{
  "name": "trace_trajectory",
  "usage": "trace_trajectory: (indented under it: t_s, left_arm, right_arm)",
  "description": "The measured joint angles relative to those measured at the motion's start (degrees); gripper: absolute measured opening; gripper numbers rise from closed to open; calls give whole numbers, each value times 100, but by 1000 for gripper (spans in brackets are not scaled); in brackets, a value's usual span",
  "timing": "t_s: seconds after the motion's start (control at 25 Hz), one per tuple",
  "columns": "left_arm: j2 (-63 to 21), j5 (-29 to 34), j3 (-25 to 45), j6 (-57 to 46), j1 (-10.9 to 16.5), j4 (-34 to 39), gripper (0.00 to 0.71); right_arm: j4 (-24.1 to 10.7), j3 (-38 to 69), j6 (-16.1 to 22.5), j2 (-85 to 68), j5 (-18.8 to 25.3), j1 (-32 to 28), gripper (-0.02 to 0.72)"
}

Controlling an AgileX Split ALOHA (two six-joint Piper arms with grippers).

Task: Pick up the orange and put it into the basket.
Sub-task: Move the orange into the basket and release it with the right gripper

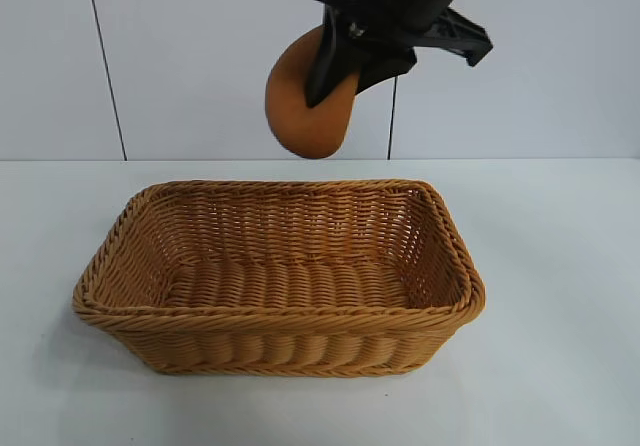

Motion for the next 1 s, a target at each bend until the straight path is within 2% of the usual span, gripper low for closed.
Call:
trace_trajectory:
  t_s: [0.4, 0.48, 0.56, 0.68, 0.76, 0.88, 1.0]
  left_arm:
    - [0, 0, 0, 0, 0, 0, 613]
    - [0, 0, 0, 0, 0, 0, 613]
    - [0, 0, 0, 0, 0, 0, 613]
    - [0, 0, 0, 0, 0, 0, 613]
    - [0, 0, 0, 0, 0, 0, 613]
    - [0, 0, 0, 0, 0, 0, 613]
    - [0, 0, 0, 0, 0, 0, 613]
  right_arm:
    - [7, 0, 19, 987, -55, 26, 40]
    - [7, 0, 19, 964, -41, 26, 64]
    - [-3, 0, 19, 939, -29, 26, 164]
    - [-72, 0, 24, 848, 2, 26, 463]
    - [-110, -9, 26, 704, 68, 26, 603]
    - [-216, -225, 36, 432, 434, 21, 673]
    - [-426, -762, 36, 228, 1091, 21, 686]
